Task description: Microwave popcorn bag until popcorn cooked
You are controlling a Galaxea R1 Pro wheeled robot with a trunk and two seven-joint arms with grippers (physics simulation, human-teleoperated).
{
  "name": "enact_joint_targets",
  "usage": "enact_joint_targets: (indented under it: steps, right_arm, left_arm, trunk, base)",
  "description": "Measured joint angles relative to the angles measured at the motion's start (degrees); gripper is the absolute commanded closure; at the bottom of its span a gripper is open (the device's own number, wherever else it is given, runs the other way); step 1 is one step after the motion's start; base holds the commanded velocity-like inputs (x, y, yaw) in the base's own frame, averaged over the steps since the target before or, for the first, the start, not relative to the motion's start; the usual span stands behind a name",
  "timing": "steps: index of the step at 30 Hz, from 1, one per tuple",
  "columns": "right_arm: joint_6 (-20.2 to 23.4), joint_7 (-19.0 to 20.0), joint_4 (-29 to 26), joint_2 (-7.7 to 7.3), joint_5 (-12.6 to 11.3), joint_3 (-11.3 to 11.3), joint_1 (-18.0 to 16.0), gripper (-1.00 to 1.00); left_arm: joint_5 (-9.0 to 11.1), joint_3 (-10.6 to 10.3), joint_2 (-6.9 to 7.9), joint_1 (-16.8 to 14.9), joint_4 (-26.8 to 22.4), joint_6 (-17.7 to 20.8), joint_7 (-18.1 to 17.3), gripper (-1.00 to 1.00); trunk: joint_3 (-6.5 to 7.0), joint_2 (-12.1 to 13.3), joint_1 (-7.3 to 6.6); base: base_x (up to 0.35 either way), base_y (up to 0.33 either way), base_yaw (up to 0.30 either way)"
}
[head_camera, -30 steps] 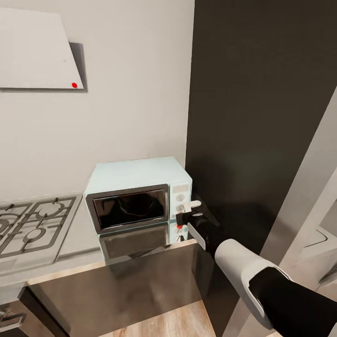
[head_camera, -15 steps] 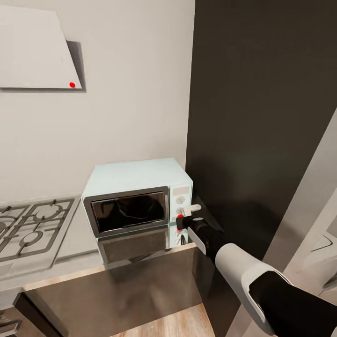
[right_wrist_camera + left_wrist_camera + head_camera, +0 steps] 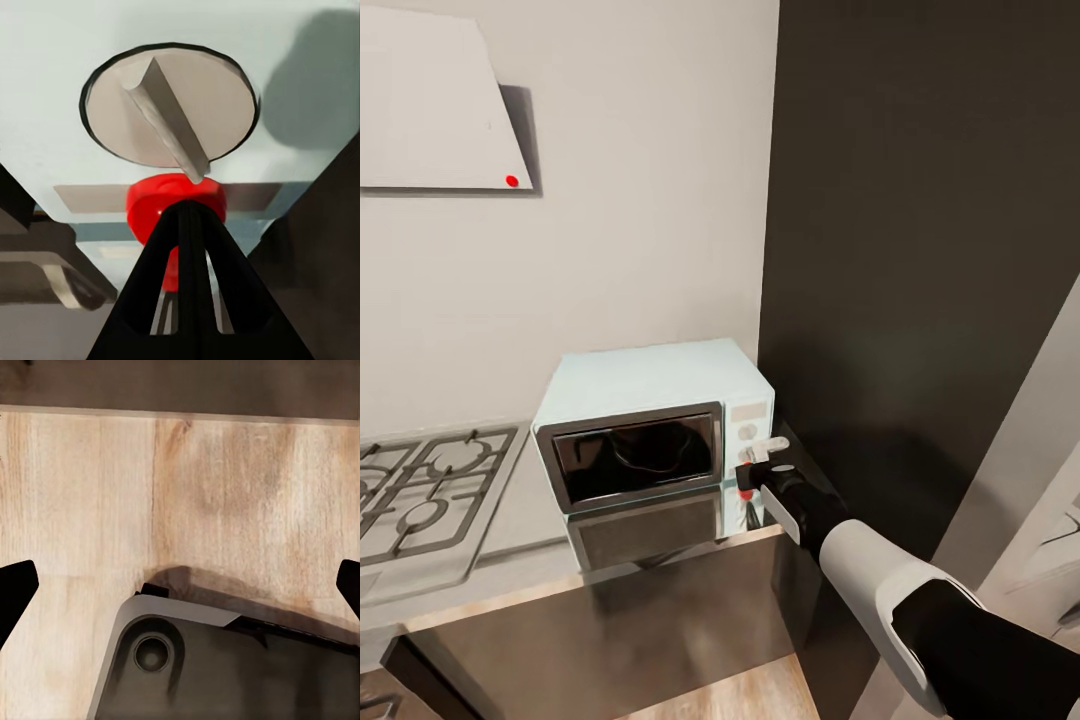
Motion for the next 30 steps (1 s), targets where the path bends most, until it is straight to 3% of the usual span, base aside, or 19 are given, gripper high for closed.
enact_joint_targets:
  steps: [30]
  right_arm:
    - [0.0, 0.0, 0.1, 0.0, -0.4, 0.0, 0.0, 1.0]
  left_arm:
    - [0.1, 0.0, 0.01, -0.3, 0.0, 0.0, 0.0, -1.0]
  trunk:
    - [-0.01, 0.0, 0.0]
  base:
    - [0.015, 0.0, 0.0]
